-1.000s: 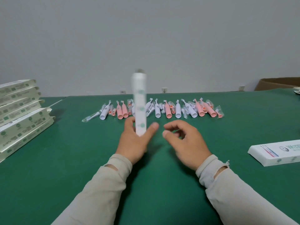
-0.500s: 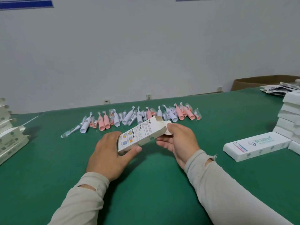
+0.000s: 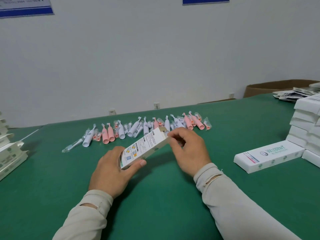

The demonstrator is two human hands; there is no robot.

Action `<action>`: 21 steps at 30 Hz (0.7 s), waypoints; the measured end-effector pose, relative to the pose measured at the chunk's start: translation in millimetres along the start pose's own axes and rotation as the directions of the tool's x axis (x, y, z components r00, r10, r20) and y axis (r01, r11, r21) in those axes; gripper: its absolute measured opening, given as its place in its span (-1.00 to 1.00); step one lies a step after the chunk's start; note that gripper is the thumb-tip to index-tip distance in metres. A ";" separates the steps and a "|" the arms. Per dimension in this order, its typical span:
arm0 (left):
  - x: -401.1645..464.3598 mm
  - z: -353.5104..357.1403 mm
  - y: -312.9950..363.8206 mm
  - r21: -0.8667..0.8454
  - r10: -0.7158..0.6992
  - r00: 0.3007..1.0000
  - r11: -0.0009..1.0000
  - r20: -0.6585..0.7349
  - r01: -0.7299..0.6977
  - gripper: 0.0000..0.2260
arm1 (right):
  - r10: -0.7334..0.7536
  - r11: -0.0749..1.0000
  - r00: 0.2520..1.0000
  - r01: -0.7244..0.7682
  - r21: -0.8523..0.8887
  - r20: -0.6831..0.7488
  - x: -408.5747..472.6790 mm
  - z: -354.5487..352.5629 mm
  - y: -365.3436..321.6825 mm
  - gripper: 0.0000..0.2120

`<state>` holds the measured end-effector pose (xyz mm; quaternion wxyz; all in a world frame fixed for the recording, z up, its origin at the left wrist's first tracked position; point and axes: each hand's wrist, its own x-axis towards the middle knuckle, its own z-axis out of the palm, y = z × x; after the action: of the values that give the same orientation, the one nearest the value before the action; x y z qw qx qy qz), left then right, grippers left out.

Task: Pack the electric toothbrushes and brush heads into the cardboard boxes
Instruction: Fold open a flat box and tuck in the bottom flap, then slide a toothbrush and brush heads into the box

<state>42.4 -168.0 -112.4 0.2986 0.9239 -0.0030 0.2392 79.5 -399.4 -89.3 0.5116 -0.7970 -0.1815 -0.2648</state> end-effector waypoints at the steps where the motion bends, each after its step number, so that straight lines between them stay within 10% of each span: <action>1: -0.2 -0.3 -0.5 -0.009 -0.005 1.000 1.000 -0.009 0.005 -0.39 | 0.054 0.996 0.998 -0.056 0.075 0.032 -0.4 0.8 0.8 -0.78; 6: 1.3 -1.1 -2.1 -0.018 0.021 1.000 1.000 -0.013 -0.022 -0.42 | 0.256 0.870 0.956 -0.292 0.396 0.143 3.3 -4.3 -0.6 -0.79; 21: 2.7 0.5 -5.2 -0.004 0.035 0.999 0.999 -0.011 -0.035 -0.40 | 0.254 0.871 0.907 -0.366 0.328 0.337 8.3 -20.2 2.0 -0.75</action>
<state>45.8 -163.6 -114.5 0.2964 0.9217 -0.0178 0.2495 82.4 -418.5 -78.9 0.6622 -0.7296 -0.1694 -0.0209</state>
